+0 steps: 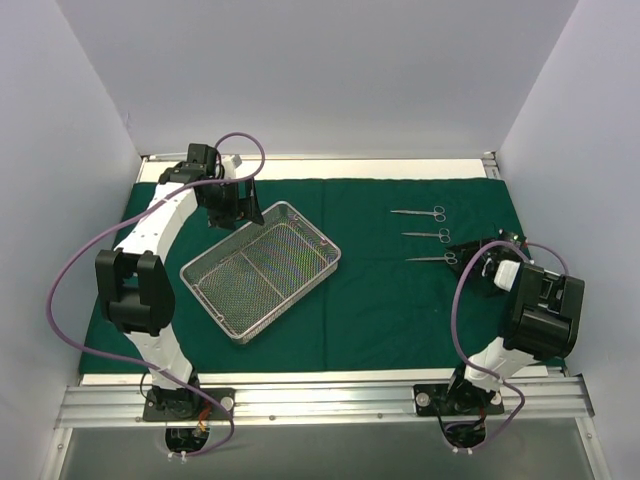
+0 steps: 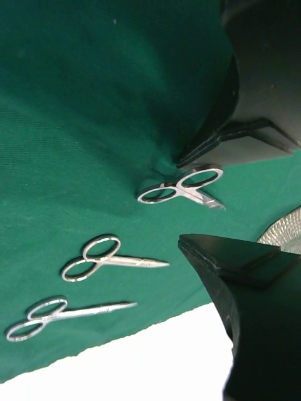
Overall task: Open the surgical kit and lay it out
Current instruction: Place the medical item in the surgical kit, then adjust the container in the surgical kit.
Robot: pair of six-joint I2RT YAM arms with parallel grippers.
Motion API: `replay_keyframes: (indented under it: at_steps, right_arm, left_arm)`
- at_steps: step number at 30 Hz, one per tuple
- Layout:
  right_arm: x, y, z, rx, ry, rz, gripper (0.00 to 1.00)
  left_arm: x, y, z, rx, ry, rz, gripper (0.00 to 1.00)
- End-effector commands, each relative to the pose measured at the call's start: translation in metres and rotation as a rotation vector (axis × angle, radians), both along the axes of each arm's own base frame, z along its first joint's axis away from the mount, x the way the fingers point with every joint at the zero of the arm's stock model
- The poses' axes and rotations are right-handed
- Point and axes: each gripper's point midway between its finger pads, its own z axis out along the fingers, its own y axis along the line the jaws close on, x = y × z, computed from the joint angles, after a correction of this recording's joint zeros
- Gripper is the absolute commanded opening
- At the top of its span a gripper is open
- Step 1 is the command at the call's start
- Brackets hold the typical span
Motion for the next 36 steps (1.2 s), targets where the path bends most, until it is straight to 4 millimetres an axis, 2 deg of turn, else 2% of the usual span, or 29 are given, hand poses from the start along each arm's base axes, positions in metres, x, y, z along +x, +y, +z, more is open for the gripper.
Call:
replay_keyframes:
  at_steps: [1, 5, 9, 12, 14, 16, 17, 19, 20, 22, 23, 24, 26, 27, 28, 29, 30, 32, 33, 35, 36]
  right_arm:
    - [-0.033, -0.004, -0.016, -0.05, 0.195, 0.022, 0.47]
    - [-0.042, -0.002, -0.013, -0.049, 0.239, 0.03, 0.52]
    - [-0.054, 0.007, -0.009, -0.02, 0.284, 0.068, 0.54]
    - [-0.059, 0.012, 0.006, -0.03, 0.283, 0.102, 0.55]
    - [-0.05, 0.01, 0.03, -0.086, 0.241, 0.135, 0.57]
    - [-0.051, 0.011, 0.047, -0.134, 0.235, 0.182, 0.57]
    - [-0.039, 0.014, 0.065, -0.169, 0.193, 0.212, 0.58]
    - [-0.033, 0.021, 0.081, -0.225, 0.174, 0.276, 0.58]
    - [-0.019, 0.033, 0.1, -0.268, 0.125, 0.328, 0.6]
    - [-0.004, 0.051, 0.106, -0.296, 0.093, 0.419, 0.6]
    - [0.001, 0.074, 0.11, -0.302, 0.071, 0.494, 0.6]
    - [0.014, 0.083, 0.116, -0.318, 0.055, 0.531, 0.6]
    - [0.022, 0.099, 0.118, -0.358, 0.047, 0.59, 0.6]
    - [0.027, 0.119, 0.121, -0.366, 0.022, 0.644, 0.6]
    - [0.03, 0.128, 0.122, -0.375, 0.003, 0.677, 0.6]
    - [0.032, 0.137, 0.123, -0.377, -0.012, 0.709, 0.6]
    - [0.031, 0.152, 0.117, -0.377, -0.007, 0.76, 0.6]
    - [0.034, 0.169, 0.118, -0.378, -0.03, 0.835, 0.6]
    - [0.03, 0.185, 0.111, -0.342, -0.026, 0.896, 0.6]
    - [0.03, 0.201, 0.11, -0.316, -0.041, 0.954, 0.6]
    - [0.028, 0.21, 0.105, -0.295, -0.034, 0.985, 0.6]
  left_arm:
    - [0.006, -0.002, 0.017, -0.036, -0.066, 0.003, 0.94]
    - [0.004, -0.001, 0.018, -0.036, -0.067, 0.002, 0.94]
    - [0.004, 0.001, 0.015, -0.019, -0.06, 0.007, 0.94]
    - [0.006, 0.003, 0.014, 0.004, -0.062, -0.002, 0.94]
    - [0.007, 0.003, 0.014, 0.029, -0.073, -0.019, 0.94]
    - [0.006, 0.002, 0.013, 0.048, -0.08, -0.035, 0.94]
    - [0.006, -0.001, 0.013, 0.045, -0.083, -0.045, 0.94]
    - [0.006, -0.003, 0.009, 0.044, -0.075, -0.052, 0.94]
    - [0.001, -0.003, 0.005, 0.063, -0.051, -0.062, 0.94]
    - [0.003, 0.008, -0.008, 0.151, -0.005, -0.051, 0.94]
    - [-0.005, 0.012, -0.015, 0.197, 0.03, -0.068, 0.94]
    - [-0.005, 0.014, -0.022, 0.239, 0.042, -0.08, 0.94]
    - [-0.005, 0.029, -0.027, 0.352, 0.041, -0.074, 0.98]
    - [-0.005, 0.03, -0.029, 0.38, 0.046, -0.075, 1.0]
    - [-0.006, 0.038, -0.032, 0.436, 0.047, -0.057, 0.91]
    - [-0.006, 0.041, -0.033, 0.457, 0.054, -0.038, 0.88]
    - [-0.006, 0.046, -0.031, 0.471, 0.05, -0.014, 0.87]
    - [-0.004, 0.057, -0.025, 0.501, 0.035, 0.052, 0.88]
    - [-0.002, 0.062, -0.017, 0.516, 0.008, 0.074, 0.91]
    - [0.006, 0.072, -0.007, 0.57, -0.039, 0.087, 0.98]
    - [0.01, 0.073, -0.008, 0.581, -0.042, 0.068, 0.97]
